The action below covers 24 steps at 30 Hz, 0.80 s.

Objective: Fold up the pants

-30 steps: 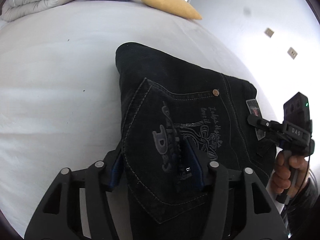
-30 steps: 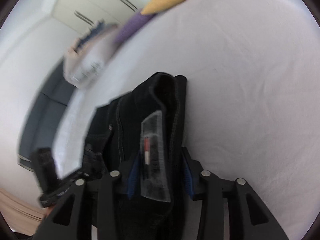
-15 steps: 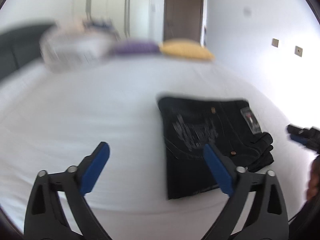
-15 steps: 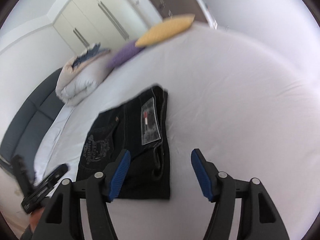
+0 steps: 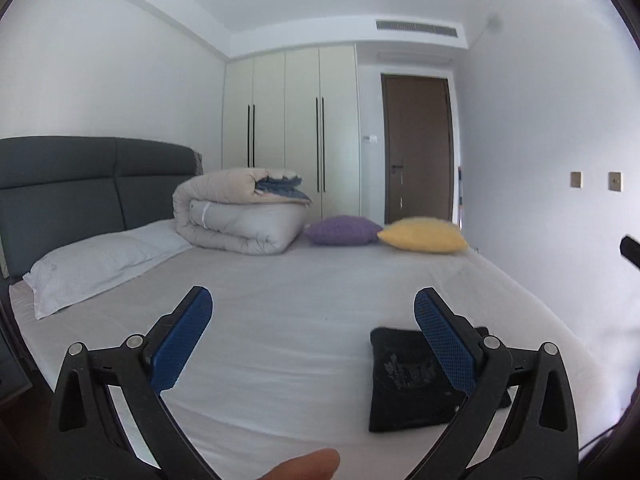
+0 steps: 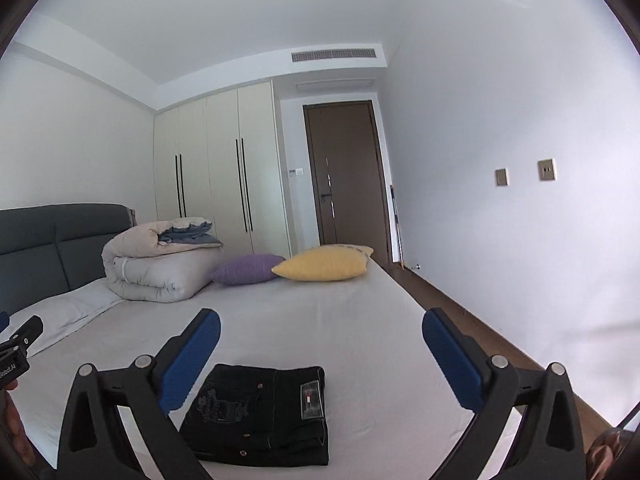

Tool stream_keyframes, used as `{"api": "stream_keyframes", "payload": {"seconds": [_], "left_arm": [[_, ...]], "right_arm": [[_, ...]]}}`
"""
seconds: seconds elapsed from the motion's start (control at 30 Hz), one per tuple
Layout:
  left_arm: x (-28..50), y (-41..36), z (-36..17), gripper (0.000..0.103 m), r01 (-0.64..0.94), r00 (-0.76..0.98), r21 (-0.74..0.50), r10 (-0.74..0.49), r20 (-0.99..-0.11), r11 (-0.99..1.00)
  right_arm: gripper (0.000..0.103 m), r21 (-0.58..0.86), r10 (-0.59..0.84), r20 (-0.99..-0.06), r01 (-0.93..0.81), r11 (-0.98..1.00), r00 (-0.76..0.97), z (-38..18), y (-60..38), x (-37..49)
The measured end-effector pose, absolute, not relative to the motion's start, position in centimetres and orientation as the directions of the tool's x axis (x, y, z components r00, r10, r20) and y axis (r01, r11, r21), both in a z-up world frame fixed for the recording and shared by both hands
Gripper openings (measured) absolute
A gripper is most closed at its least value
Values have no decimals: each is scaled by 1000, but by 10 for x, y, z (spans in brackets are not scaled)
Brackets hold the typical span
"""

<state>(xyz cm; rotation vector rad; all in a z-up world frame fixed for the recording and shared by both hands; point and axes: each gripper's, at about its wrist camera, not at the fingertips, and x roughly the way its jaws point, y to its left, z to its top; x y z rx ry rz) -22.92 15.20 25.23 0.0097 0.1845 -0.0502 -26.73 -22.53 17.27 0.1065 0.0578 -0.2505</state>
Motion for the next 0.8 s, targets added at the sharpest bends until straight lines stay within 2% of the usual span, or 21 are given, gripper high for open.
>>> {"api": "stream_keyframes", "payload": {"seconds": [0.13, 0.2, 0.27, 0.5, 0.63, 0.8], "left_arm": [[-242, 161, 259, 103, 43, 974, 9, -40, -224, 999], [-240, 161, 252, 103, 49, 952, -4, -48, -301, 999], [-236, 159, 241, 103, 66, 926, -9, -65, -373, 998], [-209, 128, 181, 103, 130, 827, 10, -103, -553, 991], [-198, 121, 153, 103, 124, 780, 11, -91, -619, 992], [-187, 112, 124, 103, 128, 738, 18, -83, -670, 992]], "right_arm": [[103, 161, -188, -78, 198, 967, 979, 196, -223, -287], [103, 167, -151, -99, 166, 972, 984, 202, -216, -294], [103, 149, -182, -135, 202, 968, 974, 200, -212, -293], [103, 197, -197, -356, 279, 940, 914, 138, -211, -261], [103, 187, -176, -457, 287, 939, 872, 103, -204, -245], [103, 146, -166, -537, 285, 948, 827, 73, -195, -231]]}}
